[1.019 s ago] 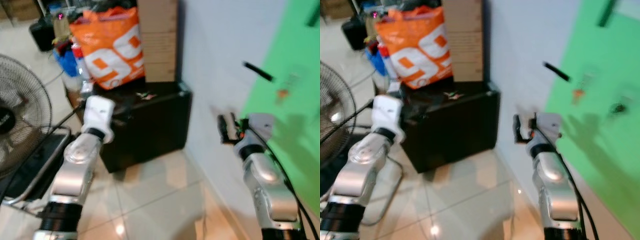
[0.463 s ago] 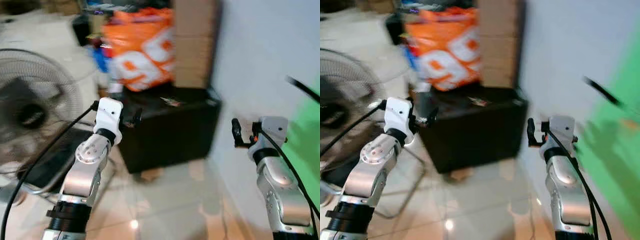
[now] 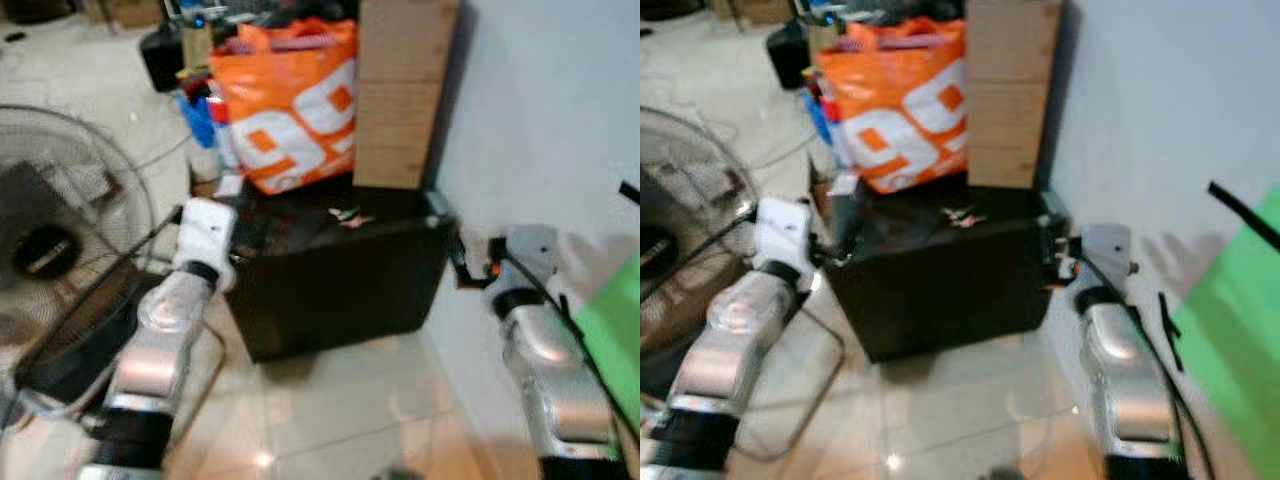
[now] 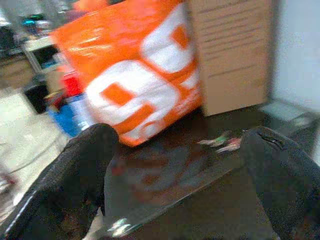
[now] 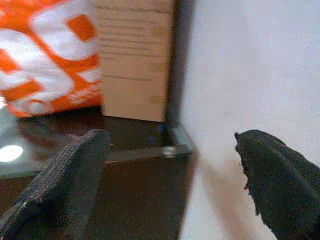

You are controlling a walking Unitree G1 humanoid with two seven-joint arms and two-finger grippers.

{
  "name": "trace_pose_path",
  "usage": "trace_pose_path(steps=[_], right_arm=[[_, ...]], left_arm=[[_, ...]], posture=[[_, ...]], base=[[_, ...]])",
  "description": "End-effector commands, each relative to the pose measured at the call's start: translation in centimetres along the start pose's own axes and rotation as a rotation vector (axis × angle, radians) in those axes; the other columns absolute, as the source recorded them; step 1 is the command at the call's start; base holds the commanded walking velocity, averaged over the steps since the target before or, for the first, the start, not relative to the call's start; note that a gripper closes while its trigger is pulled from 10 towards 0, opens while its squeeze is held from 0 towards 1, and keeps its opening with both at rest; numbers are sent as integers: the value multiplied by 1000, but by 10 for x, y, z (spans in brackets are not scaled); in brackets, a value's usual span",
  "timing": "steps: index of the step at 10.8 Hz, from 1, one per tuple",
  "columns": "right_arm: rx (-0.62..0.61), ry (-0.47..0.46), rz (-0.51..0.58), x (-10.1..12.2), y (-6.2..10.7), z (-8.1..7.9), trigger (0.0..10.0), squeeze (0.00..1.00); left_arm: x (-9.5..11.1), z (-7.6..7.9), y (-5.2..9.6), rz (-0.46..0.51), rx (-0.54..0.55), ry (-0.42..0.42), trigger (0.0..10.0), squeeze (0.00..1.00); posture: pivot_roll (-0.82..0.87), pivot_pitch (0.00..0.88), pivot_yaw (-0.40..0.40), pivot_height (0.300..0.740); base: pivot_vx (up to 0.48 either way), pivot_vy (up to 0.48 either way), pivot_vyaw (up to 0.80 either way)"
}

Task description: Hang keys on a hook

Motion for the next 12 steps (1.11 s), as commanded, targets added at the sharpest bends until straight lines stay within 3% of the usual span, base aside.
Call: trace_pose_path(steps=[1, 9, 12], right_arm=[[-4, -10, 16, 4, 0, -2, 10000, 1000], [-20, -1, 23, 5, 0, -3, 10000, 1000], [-1, 5, 16, 5, -5, -9, 10000, 1000]], left_arm=[[7, -10, 2, 15, 27, -25, 10000, 0], [8, -6, -6, 10, -3, -18, 10000, 0], [8, -12, -1, 10, 15, -33, 10000, 0]], posture=[[-129, 0, 59, 740], [-156, 0, 104, 740], [-118, 0, 72, 740]], base=[[401, 0, 0], [406, 0, 0], [398, 0, 0]])
Point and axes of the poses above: a point about 5 cm out from each wrist's last joint towards the gripper, its own y axis pointing back from the gripper into the wrist, its own x axis along the axis of the wrist's last joint, z = x × y, the point moved 1 cm from there along -y, pointing out of the wrist towards the gripper, and after that the axes turned 13 degrees about y, right-handed, at the moved point
